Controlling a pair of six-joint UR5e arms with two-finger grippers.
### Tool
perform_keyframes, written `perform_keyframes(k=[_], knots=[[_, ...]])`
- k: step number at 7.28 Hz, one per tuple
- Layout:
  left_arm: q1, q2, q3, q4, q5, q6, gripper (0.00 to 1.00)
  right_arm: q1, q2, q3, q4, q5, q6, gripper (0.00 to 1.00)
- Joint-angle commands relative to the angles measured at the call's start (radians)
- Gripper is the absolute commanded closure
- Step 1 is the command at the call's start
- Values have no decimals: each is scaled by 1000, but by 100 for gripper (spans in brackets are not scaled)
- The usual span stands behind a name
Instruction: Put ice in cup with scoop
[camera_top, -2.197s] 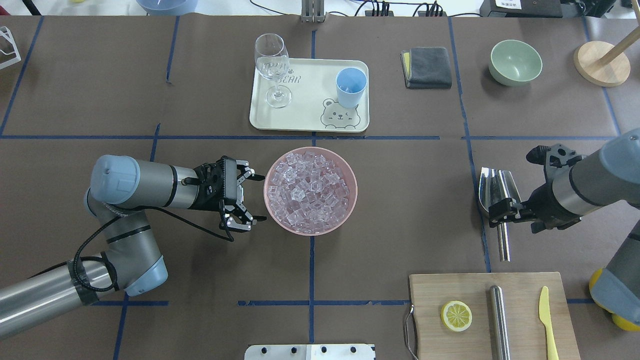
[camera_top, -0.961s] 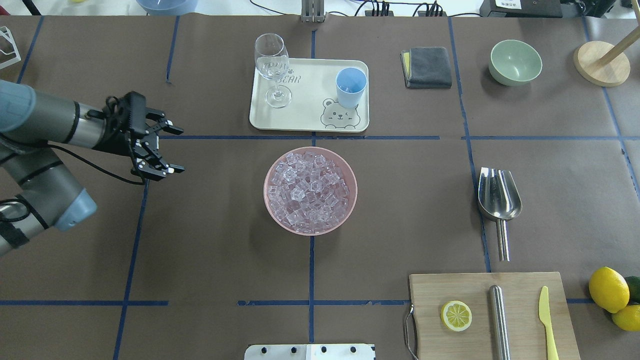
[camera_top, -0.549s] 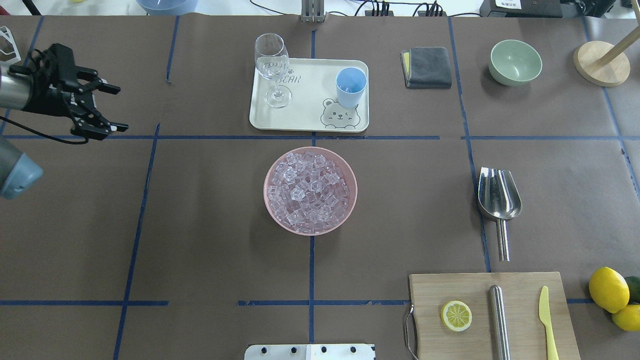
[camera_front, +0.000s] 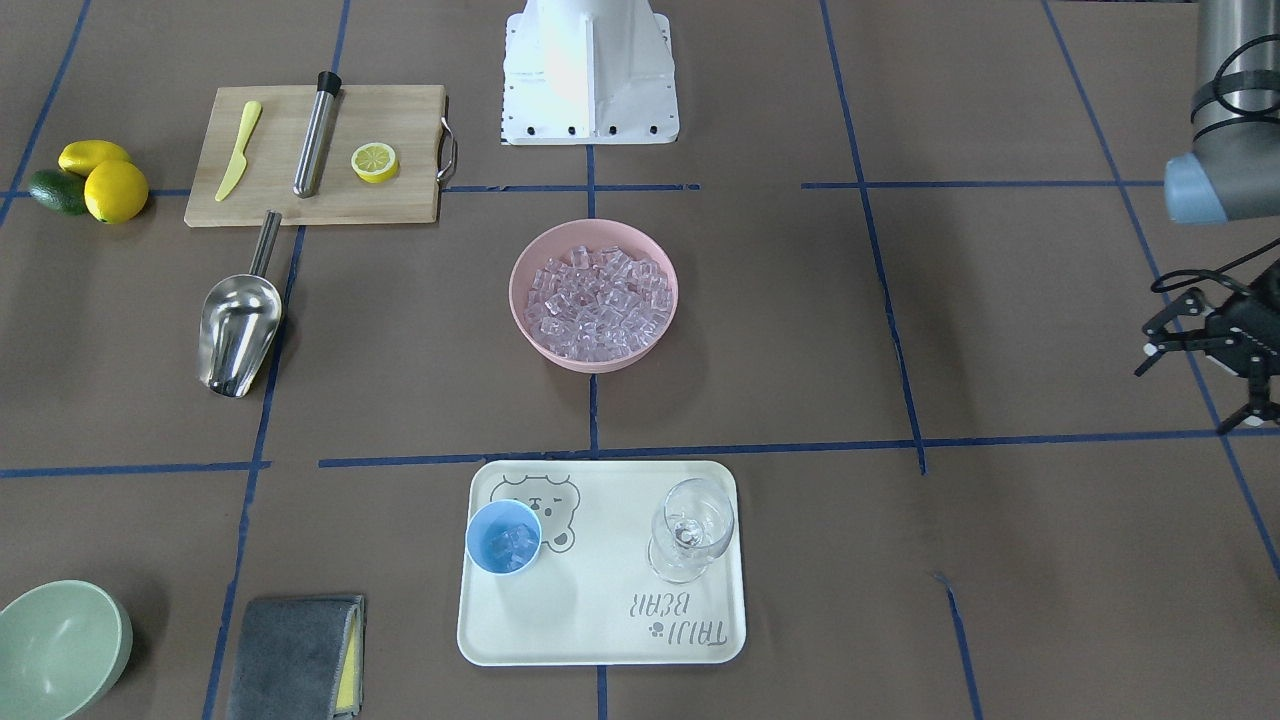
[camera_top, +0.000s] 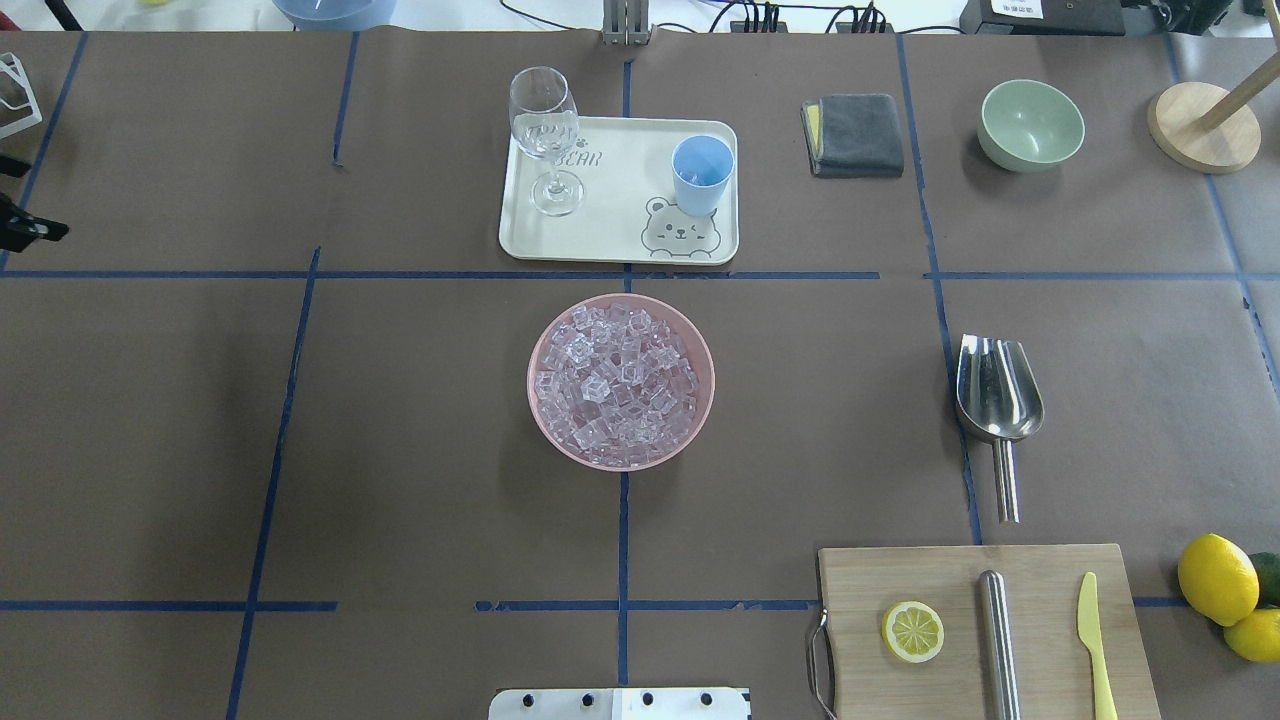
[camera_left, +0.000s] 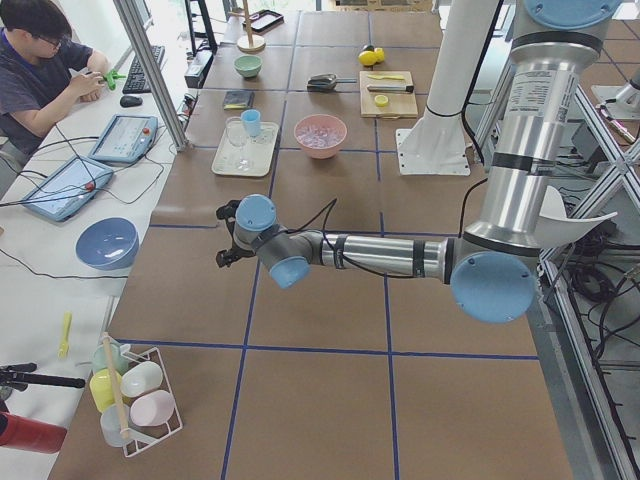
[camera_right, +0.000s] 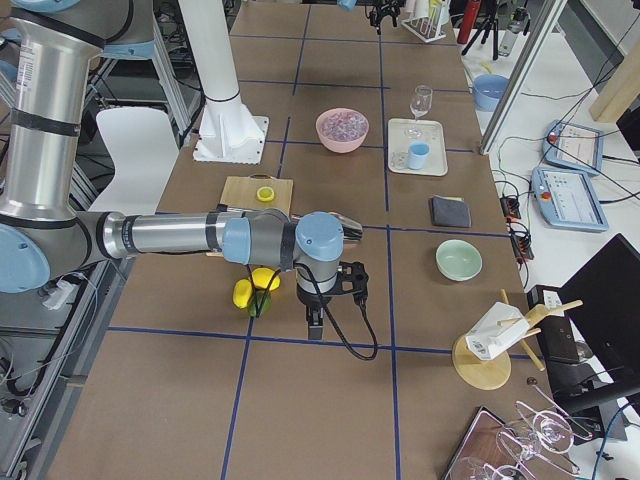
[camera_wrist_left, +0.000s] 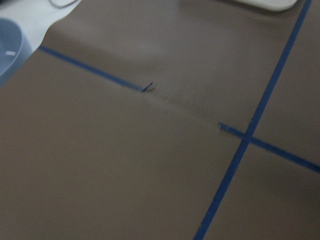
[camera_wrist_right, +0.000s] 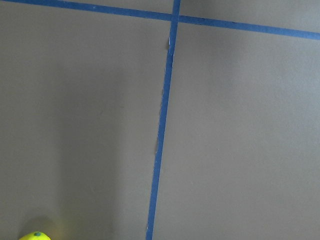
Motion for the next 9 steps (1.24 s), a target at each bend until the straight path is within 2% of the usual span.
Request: perform_keyframes(k=[1,4,5,7,9], knots=[[-207,45,-4,230,-13,14,0,5,-2,-4,1,-1,1,0],[-274,30,-46,497,-13,16,0,5,-2,-5,1,-1,-1,0],[-285,25,-106,577,-13,14,0,5,-2,-5,1,-1,-1,0],[-285,54,-178,660,-13,2,0,5,-3,-7,1,-1,1,0],[-284,74,-157,661,-16,0,0,5,-2,-1,1,0,4,0]])
